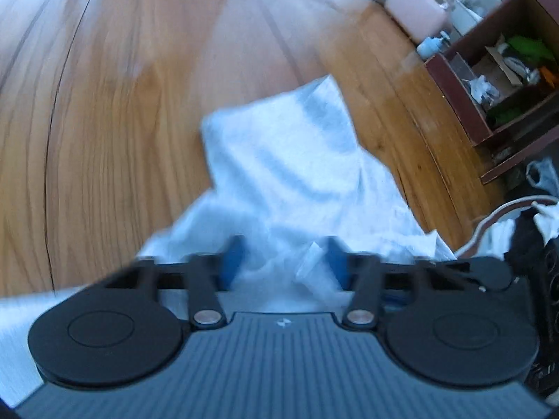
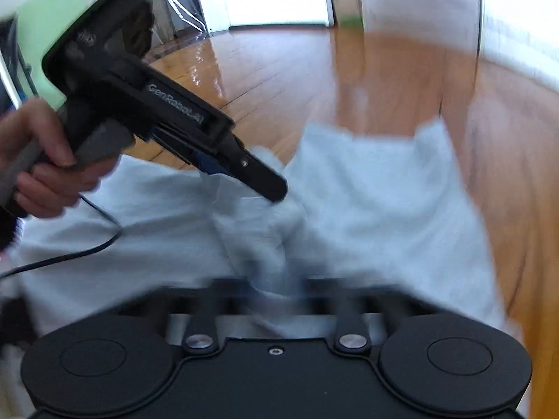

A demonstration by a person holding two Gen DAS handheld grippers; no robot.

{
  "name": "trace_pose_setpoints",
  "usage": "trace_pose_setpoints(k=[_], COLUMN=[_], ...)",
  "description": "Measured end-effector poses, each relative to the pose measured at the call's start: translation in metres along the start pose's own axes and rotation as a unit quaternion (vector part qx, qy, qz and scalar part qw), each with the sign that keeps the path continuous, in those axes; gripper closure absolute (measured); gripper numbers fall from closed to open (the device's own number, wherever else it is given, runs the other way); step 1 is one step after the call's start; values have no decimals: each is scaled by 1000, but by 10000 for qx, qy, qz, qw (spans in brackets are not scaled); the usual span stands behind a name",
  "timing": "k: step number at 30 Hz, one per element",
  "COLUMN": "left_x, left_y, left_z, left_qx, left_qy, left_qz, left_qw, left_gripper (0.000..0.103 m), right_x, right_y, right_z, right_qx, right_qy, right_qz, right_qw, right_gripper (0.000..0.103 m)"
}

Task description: Fold clothes

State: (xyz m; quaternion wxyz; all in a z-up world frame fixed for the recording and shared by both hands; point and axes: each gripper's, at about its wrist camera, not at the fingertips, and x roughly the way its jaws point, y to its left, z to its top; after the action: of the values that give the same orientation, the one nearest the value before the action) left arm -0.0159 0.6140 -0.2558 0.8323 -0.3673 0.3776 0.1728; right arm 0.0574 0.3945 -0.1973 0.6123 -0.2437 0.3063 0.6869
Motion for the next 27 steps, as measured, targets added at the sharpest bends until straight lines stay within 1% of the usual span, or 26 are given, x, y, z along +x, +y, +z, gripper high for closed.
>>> trace_pose_setpoints(k=[1,3,4,5,7,8,10,11,12,13,14,15,17,19,20,21,22,23,24,26,27], left_x=[-3,-12,-17,-20,-23,-23,-14,-9,-4,1,7,11,17,21,24,27,28,29,30,31,31], left_y=[-4,-7,-8,-8,-5,-2,7,12,16,20,24,26,26,22,21,17,13,9,3,-3,-6], left_z=[7,20,27,32,40,43,38,36,34,30,26,22,17,11,10,9,10,11,10,11,10], left_qx=[87,137,150,123,53,13,-84,-133,-182,-231,-279,-280,-165,26,168,357,546,736,850,972,1077], left_qy=[-106,-519,-752,-910,-1145,-1223,-1147,-1103,-1059,-917,-765,-641,-500,-427,-426,-444,-437,-427,-442,-501,-572], left_qz=[1,-36,-69,-145,-276,-326,-198,-128,-58,26,112,170,231,309,336,413,542,675,813,1093,1315], left_qw=[9999,9986,9970,9957,9930,9920,9932,9937,9942,9955,9966,9974,9983,9986,9984,9975,9961,9941,9921,9880,9838], left_gripper=[77,76,69,58,44,44,44,44,44,44,44,44,44,44,50,59,85,89,90,91,91], right_x=[-1,-5,-6,-7,0,7,24,31,36,39,39,38,29,19,14,12,10,9,7,2,4], right_y=[-6,-27,-39,-52,-85,-101,-121,-124,-126,-129,-132,-135,-142,-143,-138,-128,-118,-109,-101,-101,-106], right_z=[8,28,37,46,62,68,75,76,75,75,73,71,59,47,36,33,30,28,29,32,32], right_qx=[28,220,343,480,889,1121,1433,1494,1561,1698,1892,2105,2548,2815,2747,2436,2122,1814,1581,1494,1514], right_qy=[-169,-509,-648,-766,-786,-637,-385,-278,-205,-125,-55,-23,-76,-161,-198,-249,-299,-344,-379,-530,-521], right_qz=[-227,-654,-896,-1112,-1280,-1145,-775,-780,-884,-944,-870,-715,-482,-318,-104,-75,-45,-86,-445,-1147,-1399], right_qw=[9996,9963,9933,9897,9846,9850,9859,9853,9836,9809,9781,9750,9658,9589,9613,9695,9768,9828,9857,9807,9771], right_gripper=[99,99,99,99,98,96,89,85,83,79,76,72,59,53,55,62,97,100,100,101,101])
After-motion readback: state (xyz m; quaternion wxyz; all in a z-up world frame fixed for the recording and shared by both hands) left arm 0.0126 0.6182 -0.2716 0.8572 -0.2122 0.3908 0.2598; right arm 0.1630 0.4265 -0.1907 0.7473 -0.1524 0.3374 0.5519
